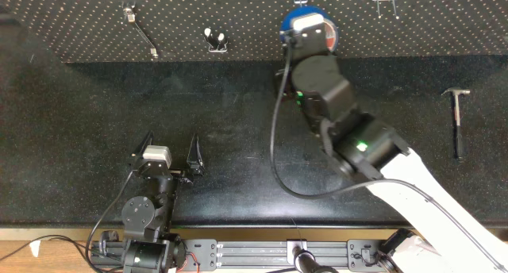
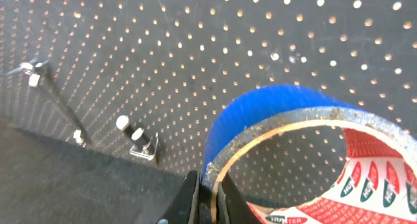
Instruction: Place Tools Onto Pegboard
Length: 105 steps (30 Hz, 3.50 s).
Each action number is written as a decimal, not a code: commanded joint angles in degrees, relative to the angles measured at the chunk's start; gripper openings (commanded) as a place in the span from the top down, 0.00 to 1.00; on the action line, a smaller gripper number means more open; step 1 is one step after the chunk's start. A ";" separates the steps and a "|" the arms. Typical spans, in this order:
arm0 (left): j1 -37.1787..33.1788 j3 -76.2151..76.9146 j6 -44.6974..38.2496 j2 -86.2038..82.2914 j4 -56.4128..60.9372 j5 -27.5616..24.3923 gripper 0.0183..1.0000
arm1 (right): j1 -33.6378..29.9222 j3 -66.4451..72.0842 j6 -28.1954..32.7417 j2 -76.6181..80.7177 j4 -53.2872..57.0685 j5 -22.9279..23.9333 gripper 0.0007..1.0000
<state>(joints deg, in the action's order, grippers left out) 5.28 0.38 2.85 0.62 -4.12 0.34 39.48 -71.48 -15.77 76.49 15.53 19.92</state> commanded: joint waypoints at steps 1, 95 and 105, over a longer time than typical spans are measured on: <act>-0.24 -0.07 -0.31 -0.44 -0.46 -0.20 0.00 | 0.70 -0.37 -0.02 6.25 -6.03 7.48 0.93; -0.24 -0.07 -0.31 -0.44 -0.46 -0.20 0.00 | -77.02 16.50 53.02 12.22 30.21 -21.33 0.04; -0.24 -0.07 -0.31 -0.44 -0.46 -0.20 0.00 | -78.07 16.37 55.08 15.26 28.50 -21.40 0.04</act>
<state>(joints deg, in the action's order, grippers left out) 5.28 0.38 2.85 0.51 -4.14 0.32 -38.37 -54.06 38.13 90.98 44.45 -1.76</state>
